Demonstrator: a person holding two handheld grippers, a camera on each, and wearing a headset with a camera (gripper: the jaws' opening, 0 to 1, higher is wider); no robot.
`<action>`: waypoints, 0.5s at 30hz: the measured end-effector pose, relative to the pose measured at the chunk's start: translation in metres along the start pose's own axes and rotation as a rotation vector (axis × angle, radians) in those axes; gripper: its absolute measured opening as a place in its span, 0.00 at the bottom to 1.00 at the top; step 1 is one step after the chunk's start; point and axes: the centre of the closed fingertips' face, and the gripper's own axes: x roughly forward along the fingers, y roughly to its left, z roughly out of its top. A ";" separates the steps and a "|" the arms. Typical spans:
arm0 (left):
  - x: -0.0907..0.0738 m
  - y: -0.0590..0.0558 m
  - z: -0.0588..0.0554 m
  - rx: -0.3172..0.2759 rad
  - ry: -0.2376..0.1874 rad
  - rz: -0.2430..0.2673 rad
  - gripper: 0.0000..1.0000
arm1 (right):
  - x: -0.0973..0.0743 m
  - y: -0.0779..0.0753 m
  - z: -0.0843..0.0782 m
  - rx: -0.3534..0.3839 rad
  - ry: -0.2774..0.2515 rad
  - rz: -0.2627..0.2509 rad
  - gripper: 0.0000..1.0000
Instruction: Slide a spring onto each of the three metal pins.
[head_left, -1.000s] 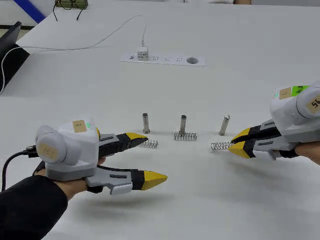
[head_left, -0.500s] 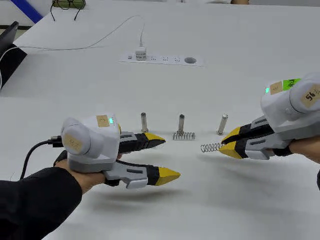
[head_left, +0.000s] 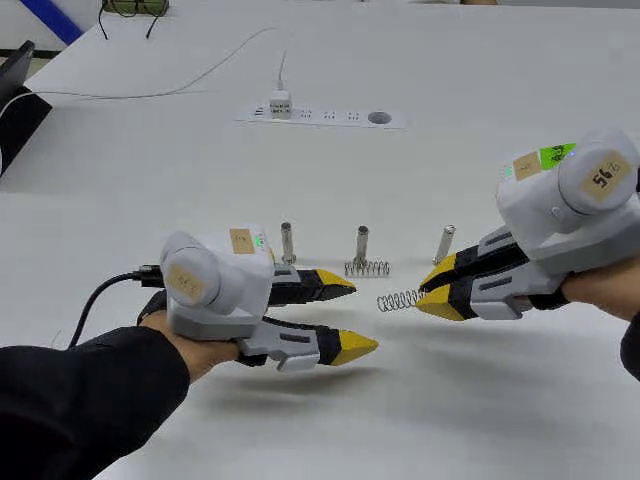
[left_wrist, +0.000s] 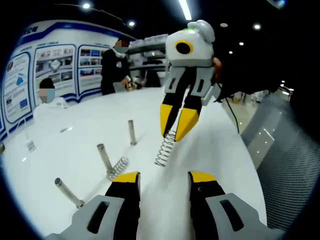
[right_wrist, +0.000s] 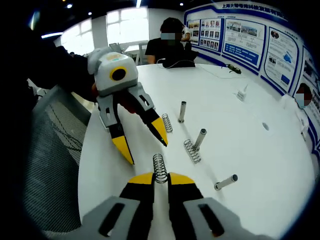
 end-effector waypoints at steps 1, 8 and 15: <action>0.001 0.000 0.001 0.006 -0.001 -0.001 0.38 | 0.000 0.001 0.001 -0.001 0.001 0.003 0.11; 0.005 0.000 0.001 0.034 0.010 0.001 0.27 | 0.002 0.004 0.002 -0.012 0.010 0.015 0.11; 0.007 -0.003 0.004 0.052 0.007 -0.008 0.22 | 0.003 0.008 0.002 -0.018 0.027 0.023 0.11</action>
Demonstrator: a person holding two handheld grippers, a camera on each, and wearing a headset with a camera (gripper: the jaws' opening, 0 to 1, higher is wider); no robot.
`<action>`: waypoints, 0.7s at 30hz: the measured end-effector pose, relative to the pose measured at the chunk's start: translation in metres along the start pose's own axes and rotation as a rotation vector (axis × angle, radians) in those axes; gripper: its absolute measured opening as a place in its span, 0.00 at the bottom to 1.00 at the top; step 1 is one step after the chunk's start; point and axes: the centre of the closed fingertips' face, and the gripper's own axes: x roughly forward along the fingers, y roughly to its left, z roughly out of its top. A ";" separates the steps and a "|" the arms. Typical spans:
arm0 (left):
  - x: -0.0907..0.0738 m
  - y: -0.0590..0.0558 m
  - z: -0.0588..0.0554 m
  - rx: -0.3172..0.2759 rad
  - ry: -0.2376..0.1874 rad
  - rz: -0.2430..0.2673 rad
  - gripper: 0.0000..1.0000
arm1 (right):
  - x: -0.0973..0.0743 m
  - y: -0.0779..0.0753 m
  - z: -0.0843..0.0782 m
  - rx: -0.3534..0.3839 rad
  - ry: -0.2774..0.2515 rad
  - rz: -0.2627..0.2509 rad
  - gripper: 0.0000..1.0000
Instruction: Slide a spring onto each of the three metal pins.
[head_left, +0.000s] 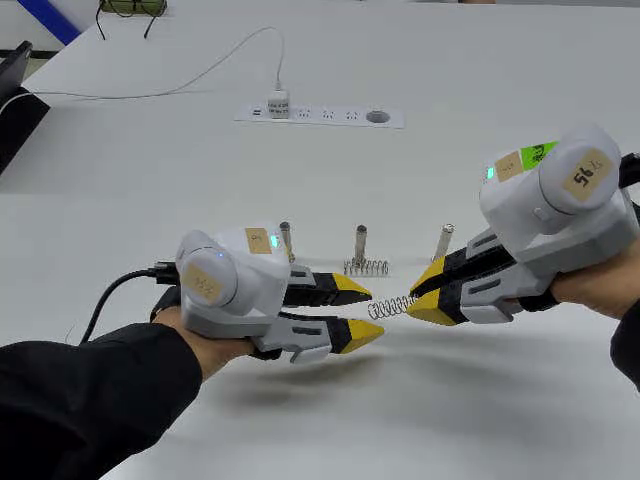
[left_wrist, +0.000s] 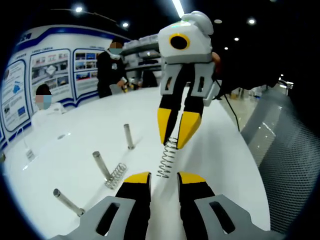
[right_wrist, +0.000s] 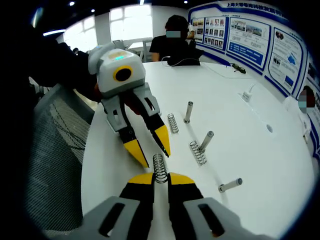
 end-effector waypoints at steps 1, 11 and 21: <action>0.000 0.000 0.000 0.001 -0.001 -0.001 0.21 | 0.000 0.001 0.000 -0.001 0.000 0.002 0.11; 0.003 -0.003 0.001 0.020 0.005 -0.004 0.14 | -0.001 0.005 0.007 -0.017 -0.004 0.005 0.11; 0.004 -0.003 0.001 0.021 0.008 -0.003 0.12 | 0.000 0.005 0.018 -0.032 -0.032 0.000 0.11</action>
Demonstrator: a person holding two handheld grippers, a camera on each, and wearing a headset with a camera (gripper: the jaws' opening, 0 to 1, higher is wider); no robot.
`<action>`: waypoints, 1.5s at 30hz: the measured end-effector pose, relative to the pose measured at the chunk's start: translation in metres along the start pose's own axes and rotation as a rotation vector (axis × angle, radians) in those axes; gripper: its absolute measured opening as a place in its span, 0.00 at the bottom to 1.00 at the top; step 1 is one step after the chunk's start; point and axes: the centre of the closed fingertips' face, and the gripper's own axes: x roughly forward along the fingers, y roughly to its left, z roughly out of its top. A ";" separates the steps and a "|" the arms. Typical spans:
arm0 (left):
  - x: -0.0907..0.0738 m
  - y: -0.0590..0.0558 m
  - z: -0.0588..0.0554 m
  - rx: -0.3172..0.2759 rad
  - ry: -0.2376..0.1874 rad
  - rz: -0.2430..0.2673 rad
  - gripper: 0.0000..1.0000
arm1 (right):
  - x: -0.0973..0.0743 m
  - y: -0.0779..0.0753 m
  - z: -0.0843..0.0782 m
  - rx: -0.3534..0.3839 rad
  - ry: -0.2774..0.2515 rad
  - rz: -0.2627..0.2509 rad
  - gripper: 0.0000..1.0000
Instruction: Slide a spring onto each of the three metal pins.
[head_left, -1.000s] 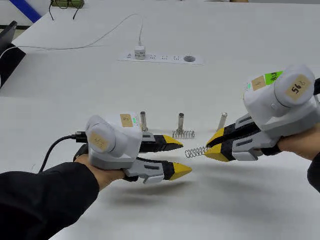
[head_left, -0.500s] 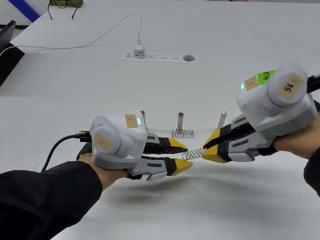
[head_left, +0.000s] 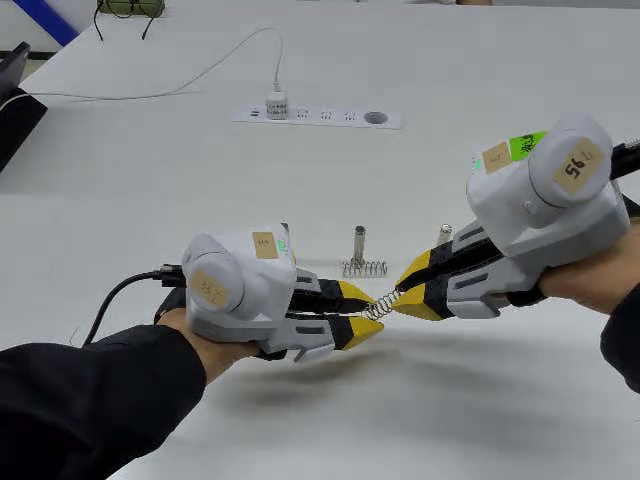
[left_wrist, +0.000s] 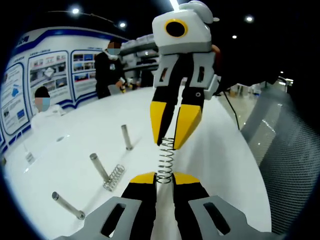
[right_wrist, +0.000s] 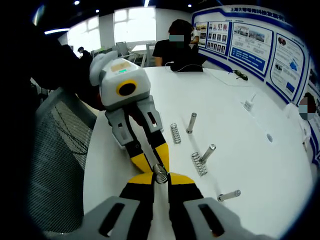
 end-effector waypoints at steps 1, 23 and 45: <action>0.001 0.000 0.000 0.000 0.000 -0.001 0.12 | 0.000 0.001 0.002 -0.003 -0.002 0.001 0.11; 0.006 -0.009 0.003 0.005 -0.004 -0.027 0.12 | 0.006 0.007 0.015 -0.037 -0.020 0.016 0.11; -0.017 0.002 0.008 -0.028 -0.039 0.013 0.32 | -0.010 -0.009 0.012 -0.026 -0.013 -0.037 0.11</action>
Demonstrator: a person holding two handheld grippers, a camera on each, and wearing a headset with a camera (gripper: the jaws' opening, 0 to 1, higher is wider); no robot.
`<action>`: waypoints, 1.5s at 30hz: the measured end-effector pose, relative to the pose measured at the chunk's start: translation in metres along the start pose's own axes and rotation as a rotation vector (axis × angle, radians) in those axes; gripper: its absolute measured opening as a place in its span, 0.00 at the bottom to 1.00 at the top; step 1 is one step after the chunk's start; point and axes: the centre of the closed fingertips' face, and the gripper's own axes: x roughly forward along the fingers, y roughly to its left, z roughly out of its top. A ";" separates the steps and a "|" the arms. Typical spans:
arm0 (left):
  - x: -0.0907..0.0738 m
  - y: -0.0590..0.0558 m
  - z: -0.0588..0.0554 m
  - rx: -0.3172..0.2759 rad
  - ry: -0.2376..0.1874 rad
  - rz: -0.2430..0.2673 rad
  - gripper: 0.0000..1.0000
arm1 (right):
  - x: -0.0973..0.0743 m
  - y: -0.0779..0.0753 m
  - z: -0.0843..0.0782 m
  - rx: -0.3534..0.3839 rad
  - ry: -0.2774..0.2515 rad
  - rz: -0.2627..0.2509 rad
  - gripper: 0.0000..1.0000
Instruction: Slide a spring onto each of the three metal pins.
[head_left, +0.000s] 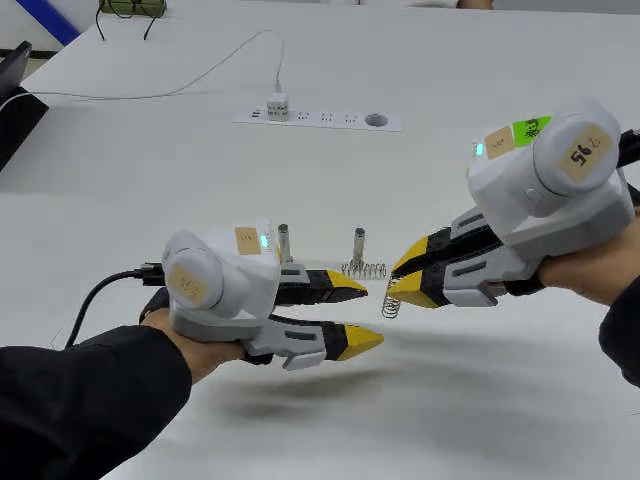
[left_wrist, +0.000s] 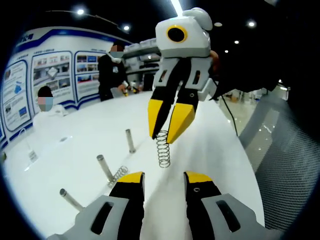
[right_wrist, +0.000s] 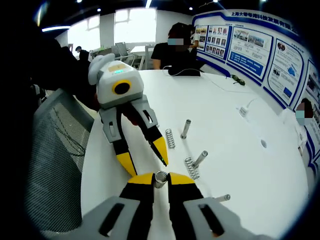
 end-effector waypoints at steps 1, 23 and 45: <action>-0.003 0.001 0.000 -0.002 -0.003 0.008 0.33 | -0.001 -0.001 -0.001 0.001 0.000 -0.003 0.11; -0.040 0.012 -0.008 -0.049 -0.030 0.089 0.44 | -0.018 -0.018 -0.008 0.015 0.015 -0.054 0.11; -0.066 0.022 -0.021 -0.105 -0.038 0.175 0.49 | -0.048 -0.063 -0.007 0.030 0.009 -0.161 0.11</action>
